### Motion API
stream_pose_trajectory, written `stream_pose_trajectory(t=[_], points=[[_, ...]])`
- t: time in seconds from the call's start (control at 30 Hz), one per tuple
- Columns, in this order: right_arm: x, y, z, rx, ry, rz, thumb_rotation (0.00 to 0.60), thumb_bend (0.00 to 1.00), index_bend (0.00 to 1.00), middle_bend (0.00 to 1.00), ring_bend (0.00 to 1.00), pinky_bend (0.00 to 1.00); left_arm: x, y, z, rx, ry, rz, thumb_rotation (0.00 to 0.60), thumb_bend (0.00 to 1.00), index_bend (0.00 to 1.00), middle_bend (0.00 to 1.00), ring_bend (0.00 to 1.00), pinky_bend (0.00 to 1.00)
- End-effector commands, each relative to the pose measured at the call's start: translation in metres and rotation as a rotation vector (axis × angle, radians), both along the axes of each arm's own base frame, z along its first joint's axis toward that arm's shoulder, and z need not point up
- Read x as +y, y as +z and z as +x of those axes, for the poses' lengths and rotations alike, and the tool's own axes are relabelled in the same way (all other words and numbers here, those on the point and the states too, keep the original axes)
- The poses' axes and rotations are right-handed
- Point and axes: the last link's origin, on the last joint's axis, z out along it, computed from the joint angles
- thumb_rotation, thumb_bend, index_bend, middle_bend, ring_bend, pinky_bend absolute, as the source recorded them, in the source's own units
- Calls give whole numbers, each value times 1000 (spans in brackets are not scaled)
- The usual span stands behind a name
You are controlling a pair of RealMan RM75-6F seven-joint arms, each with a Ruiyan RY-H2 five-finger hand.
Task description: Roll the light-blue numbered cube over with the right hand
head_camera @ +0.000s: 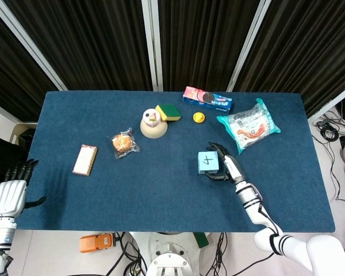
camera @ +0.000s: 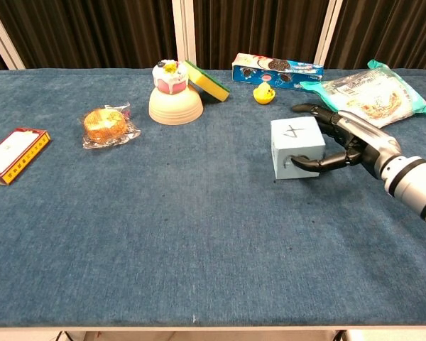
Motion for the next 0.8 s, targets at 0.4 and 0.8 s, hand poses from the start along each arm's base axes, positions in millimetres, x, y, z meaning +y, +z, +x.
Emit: stream_pose_trajectory(t=[0.4,0.8], points=[[26,94,-15,308,104,-224,600,328,0,10,0,0,3,3,3,4,-12,7,600,21,82,70,0,0],[92,203,-47,689,-59,-399,600,331,0,10,0,0,9,2,10,-4,-30,9,600,21,82,70,0,0]])
